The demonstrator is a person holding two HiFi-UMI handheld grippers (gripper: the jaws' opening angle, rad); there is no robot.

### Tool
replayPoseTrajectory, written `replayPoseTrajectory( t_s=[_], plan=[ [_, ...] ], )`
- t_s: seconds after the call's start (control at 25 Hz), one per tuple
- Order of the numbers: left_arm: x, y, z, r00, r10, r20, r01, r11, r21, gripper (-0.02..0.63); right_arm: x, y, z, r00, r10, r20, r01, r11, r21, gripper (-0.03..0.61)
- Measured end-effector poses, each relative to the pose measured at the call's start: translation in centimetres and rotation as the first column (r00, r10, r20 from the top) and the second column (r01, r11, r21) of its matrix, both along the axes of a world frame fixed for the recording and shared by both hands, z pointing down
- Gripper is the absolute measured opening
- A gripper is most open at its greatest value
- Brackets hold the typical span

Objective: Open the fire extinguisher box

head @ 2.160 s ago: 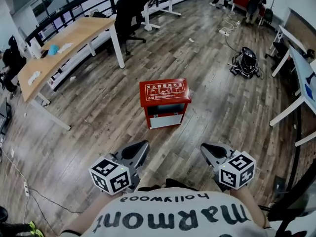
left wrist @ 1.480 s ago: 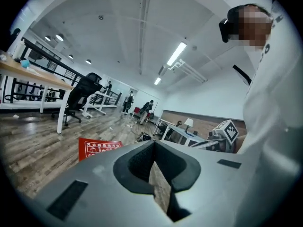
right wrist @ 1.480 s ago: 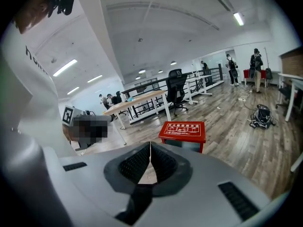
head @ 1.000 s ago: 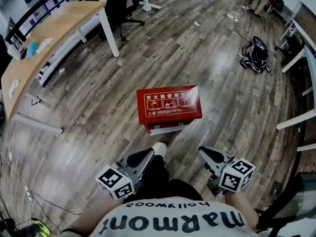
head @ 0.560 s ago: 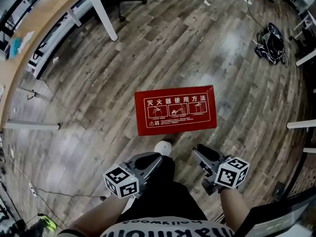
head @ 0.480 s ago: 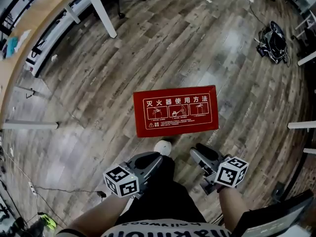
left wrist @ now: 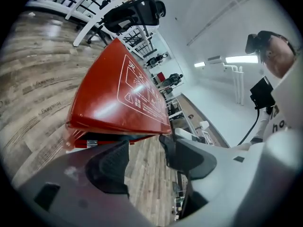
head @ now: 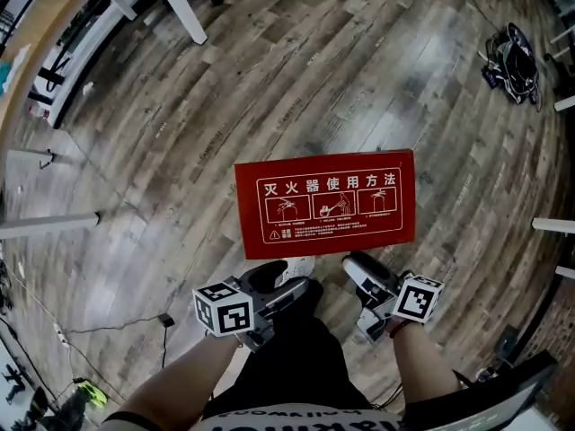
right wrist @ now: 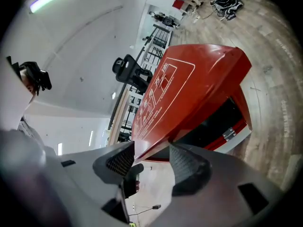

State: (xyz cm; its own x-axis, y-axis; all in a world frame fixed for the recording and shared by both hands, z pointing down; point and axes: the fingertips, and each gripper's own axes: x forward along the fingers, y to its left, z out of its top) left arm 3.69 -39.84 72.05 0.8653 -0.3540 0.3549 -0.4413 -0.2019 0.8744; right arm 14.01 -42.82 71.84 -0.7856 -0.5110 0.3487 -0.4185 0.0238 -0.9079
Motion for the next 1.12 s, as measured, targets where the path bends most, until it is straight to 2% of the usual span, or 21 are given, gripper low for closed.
replayPoseTrajectory(
  t_s=[0.12, 0.24, 0.32, 0.56, 0.72, 0.84, 0.96, 1.04, 1.12],
  plan=[
    [0.1, -1.1, 0.4, 1.000, -0.005, -0.027, 0.005, 1.000, -0.021, 0.290, 0.2, -0.3, 0.9, 1.000, 0.000, -0.006, 0.000, 1.000, -0.005, 0.213],
    [0.2, -1.3, 1.2, 0.998, -0.019, -0.055, 0.015, 0.997, -0.069, 0.290, 0.9, -0.6, 1.6, 0.996, 0.084, 0.015, -0.084, 0.995, -0.052, 0.218],
    [0.1, -1.6, 1.5, 0.996, -0.048, -0.075, 0.041, 0.995, -0.089, 0.290, 0.8, -1.2, 1.6, 0.994, 0.109, 0.031, -0.108, 0.993, -0.037, 0.218],
    [-0.3, -2.1, 1.2, 0.986, -0.107, -0.130, 0.093, 0.990, -0.104, 0.290, -0.4, -2.6, 2.1, 0.994, 0.108, 0.020, -0.107, 0.994, -0.028, 0.218],
    [-0.5, -1.8, 0.3, 0.983, -0.098, -0.154, 0.085, 0.992, -0.091, 0.290, 0.0, -2.5, 1.1, 0.984, 0.164, 0.066, -0.162, 0.986, -0.026, 0.218],
    [-0.5, -1.9, -1.0, 0.978, -0.112, -0.178, 0.099, 0.992, -0.079, 0.290, 0.0, -2.3, -0.8, 0.981, 0.170, 0.094, -0.171, 0.985, 0.001, 0.218],
    [-0.8, -2.6, -2.6, 0.961, -0.175, -0.212, 0.164, 0.984, -0.068, 0.288, 0.0, -2.2, -3.2, 0.976, 0.172, 0.135, -0.179, 0.983, 0.037, 0.216],
    [-1.3, -3.6, -3.9, 0.938, -0.237, -0.253, 0.229, 0.971, -0.061, 0.287, -0.1, -2.3, -4.5, 0.972, 0.176, 0.156, -0.187, 0.981, 0.056, 0.216],
    [-1.6, -4.6, -5.5, 0.921, -0.265, -0.286, 0.260, 0.964, -0.056, 0.282, -0.3, -2.7, -5.8, 0.971, 0.174, 0.162, -0.187, 0.980, 0.064, 0.218]
  ],
)
